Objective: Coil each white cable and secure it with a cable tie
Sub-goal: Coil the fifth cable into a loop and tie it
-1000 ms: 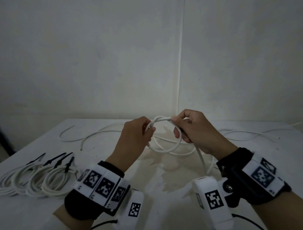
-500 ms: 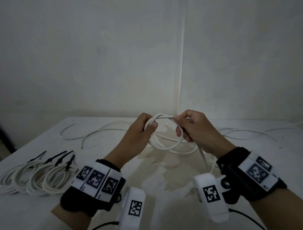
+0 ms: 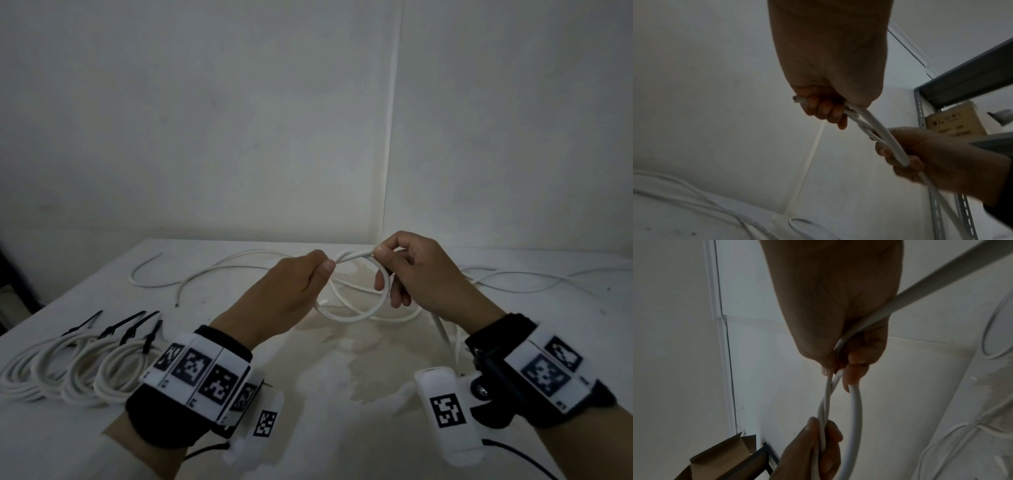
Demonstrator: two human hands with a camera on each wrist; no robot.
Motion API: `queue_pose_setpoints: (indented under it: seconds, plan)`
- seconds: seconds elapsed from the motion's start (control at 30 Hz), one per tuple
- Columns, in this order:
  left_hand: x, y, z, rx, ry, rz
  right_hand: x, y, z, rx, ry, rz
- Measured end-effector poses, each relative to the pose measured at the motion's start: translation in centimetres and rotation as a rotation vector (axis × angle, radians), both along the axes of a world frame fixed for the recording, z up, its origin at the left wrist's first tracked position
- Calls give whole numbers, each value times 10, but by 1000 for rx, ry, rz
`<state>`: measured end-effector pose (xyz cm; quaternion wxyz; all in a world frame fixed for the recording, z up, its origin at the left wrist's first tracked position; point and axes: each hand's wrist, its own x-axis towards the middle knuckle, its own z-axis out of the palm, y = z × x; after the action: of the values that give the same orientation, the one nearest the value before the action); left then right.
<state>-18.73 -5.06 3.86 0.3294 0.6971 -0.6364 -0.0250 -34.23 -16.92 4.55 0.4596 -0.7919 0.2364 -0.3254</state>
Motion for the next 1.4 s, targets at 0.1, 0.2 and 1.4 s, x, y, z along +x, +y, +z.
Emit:
queue_pose_setpoints:
  seconds: [0.1, 0.2, 1.4]
  plan:
    - [2, -3, 2, 81, 343, -19, 3, -3, -4, -68, -28, -39]
    - [5, -4, 2, 181, 672, -152, 4, -6, -6, -111, -34, -54]
    - [26, -30, -16, -228, 880, 245, 0, -54, -27, -910, 151, -297]
